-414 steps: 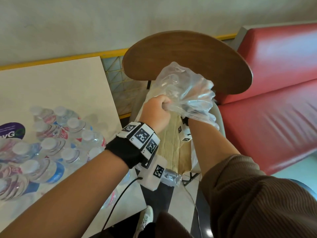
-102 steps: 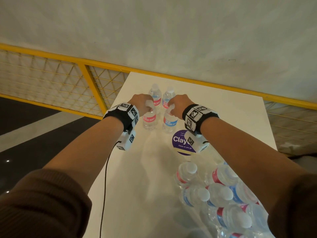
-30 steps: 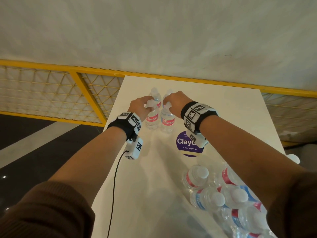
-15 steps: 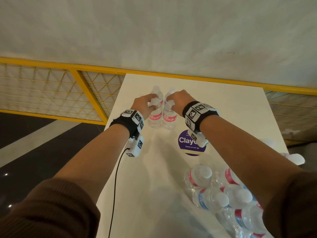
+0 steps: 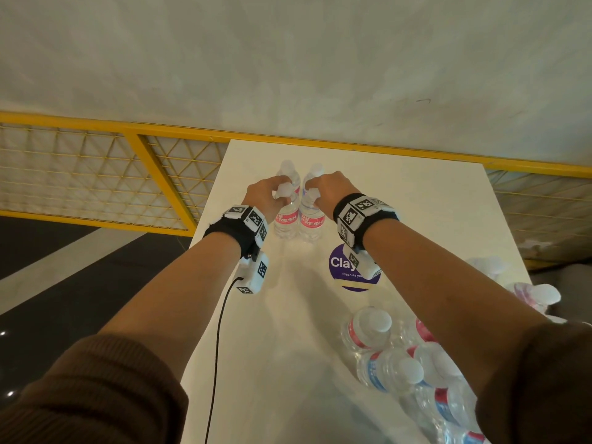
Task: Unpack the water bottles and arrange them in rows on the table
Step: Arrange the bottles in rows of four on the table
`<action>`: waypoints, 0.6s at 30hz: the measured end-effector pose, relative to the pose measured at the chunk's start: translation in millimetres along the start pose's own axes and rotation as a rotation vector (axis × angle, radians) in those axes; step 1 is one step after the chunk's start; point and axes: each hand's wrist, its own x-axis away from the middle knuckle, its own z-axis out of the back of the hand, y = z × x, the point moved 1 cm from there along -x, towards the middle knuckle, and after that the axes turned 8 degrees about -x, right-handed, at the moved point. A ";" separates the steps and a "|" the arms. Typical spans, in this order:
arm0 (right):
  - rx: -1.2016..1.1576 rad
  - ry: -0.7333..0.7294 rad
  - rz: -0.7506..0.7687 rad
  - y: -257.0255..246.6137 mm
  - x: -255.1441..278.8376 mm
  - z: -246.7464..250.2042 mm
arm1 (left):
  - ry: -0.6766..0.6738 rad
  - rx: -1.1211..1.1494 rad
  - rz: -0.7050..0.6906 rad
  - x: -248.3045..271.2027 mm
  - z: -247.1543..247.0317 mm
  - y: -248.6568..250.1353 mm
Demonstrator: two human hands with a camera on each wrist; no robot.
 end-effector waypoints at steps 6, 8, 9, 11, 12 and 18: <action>-0.118 0.020 -0.026 3.8 21.6 23.3 | -0.016 -0.125 -0.066 8.5 9.1 3.1; -0.139 0.052 -0.052 16.6 37.7 41.4 | 0.072 -0.183 -0.127 15.6 14.5 3.1; -0.129 0.048 -0.074 26.4 46.8 49.2 | 0.114 -0.192 -0.182 21.8 15.1 5.5; -0.098 0.002 -0.143 49.2 69.9 61.9 | 0.112 -0.154 -0.340 41.5 8.9 16.0; -0.085 -0.021 -0.181 60.0 82.4 65.8 | 0.048 -0.129 -0.429 55.0 2.8 25.6; 0.014 -0.133 -0.278 98.3 145.8 65.6 | -0.636 -0.255 -0.730 135.1 -45.2 90.8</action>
